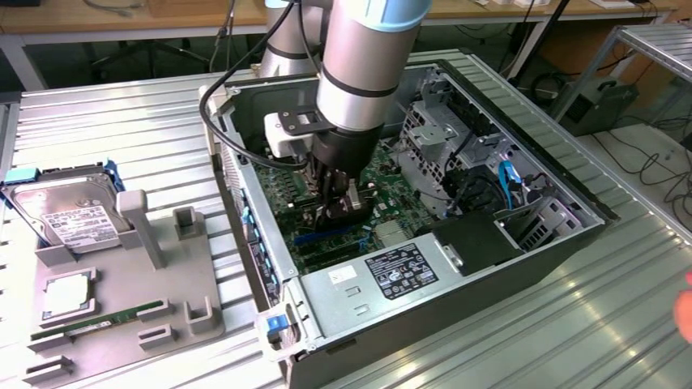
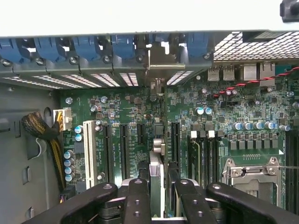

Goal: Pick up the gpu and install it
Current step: 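Insert the gpu into the slot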

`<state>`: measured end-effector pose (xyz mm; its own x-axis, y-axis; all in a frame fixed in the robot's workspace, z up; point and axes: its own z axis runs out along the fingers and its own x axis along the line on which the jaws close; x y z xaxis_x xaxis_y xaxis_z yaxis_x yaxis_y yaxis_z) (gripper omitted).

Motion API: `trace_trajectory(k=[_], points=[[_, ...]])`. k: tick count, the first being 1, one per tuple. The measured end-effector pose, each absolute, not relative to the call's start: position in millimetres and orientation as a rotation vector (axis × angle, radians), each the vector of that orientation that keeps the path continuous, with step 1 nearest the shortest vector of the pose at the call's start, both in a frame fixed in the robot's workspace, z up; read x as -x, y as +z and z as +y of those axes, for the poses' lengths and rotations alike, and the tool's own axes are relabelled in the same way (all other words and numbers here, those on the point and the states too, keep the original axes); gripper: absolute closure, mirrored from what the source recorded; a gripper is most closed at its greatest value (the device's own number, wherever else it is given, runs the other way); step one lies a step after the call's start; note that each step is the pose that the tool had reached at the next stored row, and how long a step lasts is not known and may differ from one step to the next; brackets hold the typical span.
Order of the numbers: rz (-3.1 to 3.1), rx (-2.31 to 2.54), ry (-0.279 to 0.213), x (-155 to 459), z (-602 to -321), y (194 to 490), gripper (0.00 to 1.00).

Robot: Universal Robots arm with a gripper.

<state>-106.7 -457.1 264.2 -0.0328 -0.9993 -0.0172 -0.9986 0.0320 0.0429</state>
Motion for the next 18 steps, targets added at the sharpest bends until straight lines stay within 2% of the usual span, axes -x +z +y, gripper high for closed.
trace_trajectory(k=[18], points=[[-2.242,-2.17,-0.055,108.0,-457.2,263.8,0.74]])
